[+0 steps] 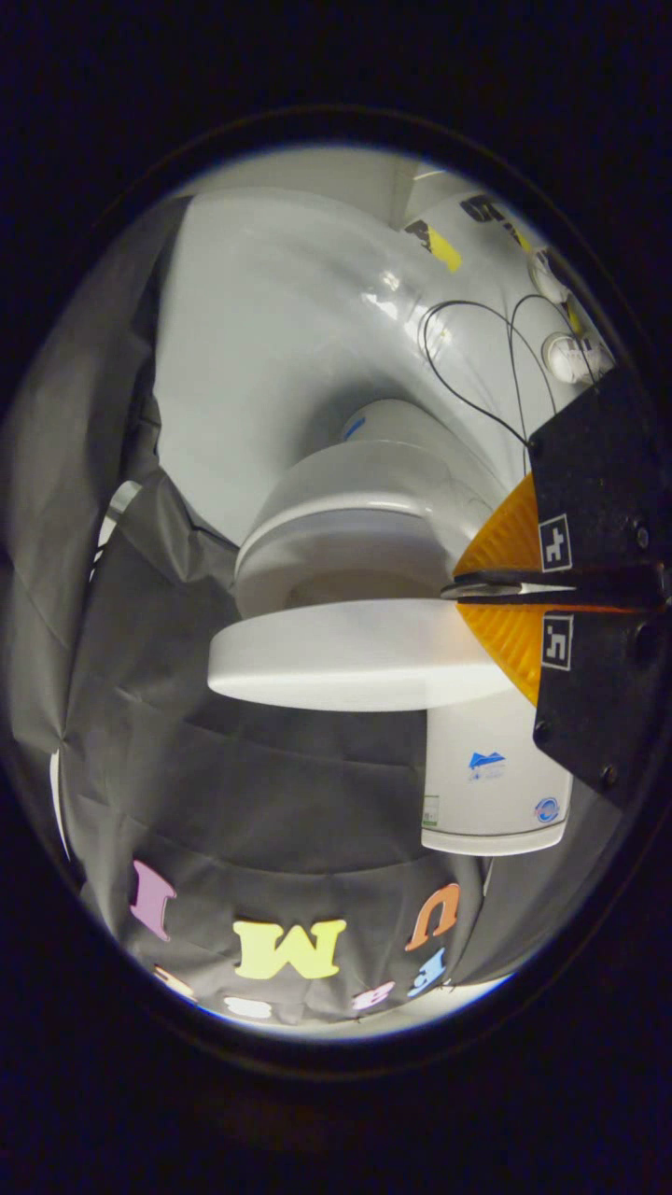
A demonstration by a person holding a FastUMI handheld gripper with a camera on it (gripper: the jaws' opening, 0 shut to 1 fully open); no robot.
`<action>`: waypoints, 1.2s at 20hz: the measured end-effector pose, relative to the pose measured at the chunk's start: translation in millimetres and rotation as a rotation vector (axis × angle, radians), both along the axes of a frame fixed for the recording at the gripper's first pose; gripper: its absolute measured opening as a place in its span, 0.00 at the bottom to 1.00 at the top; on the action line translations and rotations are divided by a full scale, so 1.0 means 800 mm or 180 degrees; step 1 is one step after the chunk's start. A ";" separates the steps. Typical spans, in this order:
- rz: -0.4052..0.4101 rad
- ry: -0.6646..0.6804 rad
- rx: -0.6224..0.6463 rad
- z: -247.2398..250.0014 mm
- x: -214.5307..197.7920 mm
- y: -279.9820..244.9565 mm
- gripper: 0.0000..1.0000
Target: Open the toilet lid.
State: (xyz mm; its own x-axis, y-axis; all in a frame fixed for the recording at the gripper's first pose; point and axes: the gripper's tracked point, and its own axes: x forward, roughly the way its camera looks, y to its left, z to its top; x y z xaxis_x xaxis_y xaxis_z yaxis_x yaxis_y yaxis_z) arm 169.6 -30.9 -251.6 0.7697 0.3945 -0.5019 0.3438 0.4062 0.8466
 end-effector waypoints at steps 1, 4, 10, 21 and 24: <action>0.0006 -0.0015 -0.0038 0.005 0.000 0.001 0.04; 0.0035 -0.0078 -0.0182 0.022 0.000 0.007 0.04; 0.0047 -0.0161 -0.0477 0.050 -0.003 0.017 0.04; 0.0263 -0.0562 -0.0975 0.135 -0.004 0.070 0.04; 0.0314 -0.0613 -0.1226 0.144 -0.002 0.078 0.04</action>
